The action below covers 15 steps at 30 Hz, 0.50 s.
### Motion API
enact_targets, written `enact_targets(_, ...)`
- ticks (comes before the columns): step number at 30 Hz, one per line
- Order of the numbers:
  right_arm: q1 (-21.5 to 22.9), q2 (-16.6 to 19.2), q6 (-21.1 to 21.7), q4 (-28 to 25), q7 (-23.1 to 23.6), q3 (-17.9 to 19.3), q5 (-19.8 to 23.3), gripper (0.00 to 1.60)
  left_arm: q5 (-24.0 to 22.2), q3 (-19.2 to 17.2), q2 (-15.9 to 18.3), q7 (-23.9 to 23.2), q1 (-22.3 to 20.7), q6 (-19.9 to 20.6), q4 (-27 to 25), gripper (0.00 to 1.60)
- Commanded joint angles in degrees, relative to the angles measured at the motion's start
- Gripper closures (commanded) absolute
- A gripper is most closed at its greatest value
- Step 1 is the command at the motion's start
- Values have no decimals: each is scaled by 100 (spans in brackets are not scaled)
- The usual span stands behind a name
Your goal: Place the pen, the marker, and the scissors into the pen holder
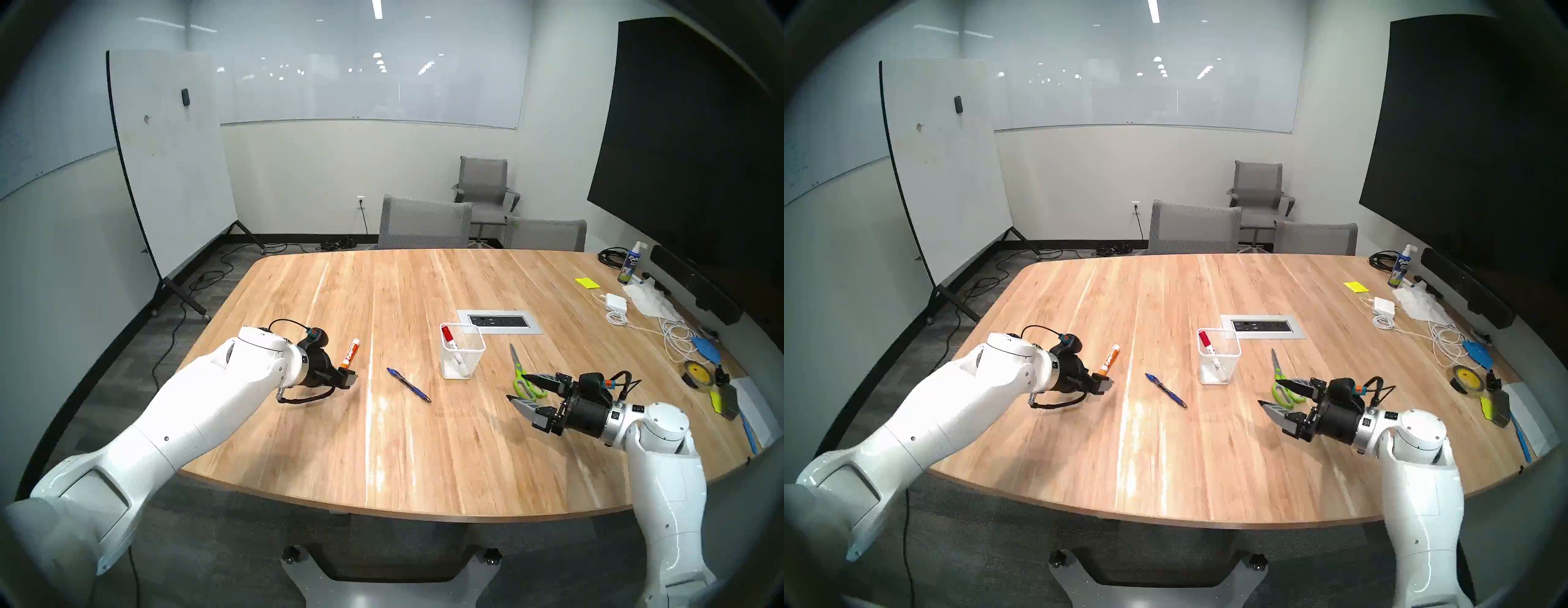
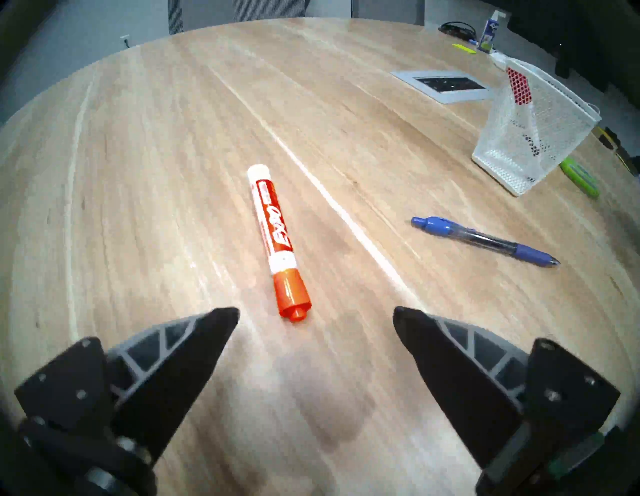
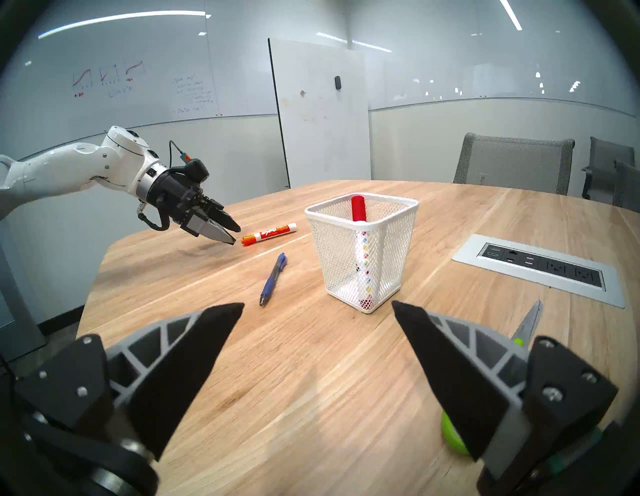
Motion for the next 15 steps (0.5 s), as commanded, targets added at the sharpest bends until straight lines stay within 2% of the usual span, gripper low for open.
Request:
enact_targets(1,68,-14,2,-75,-8,8,27,0,112,54,-249,-109,-578,56,223,0)
enact_targets(15,74,-29,4,-75,6,22,7,0,363,288,-588,-238,-1126,436,723,0)
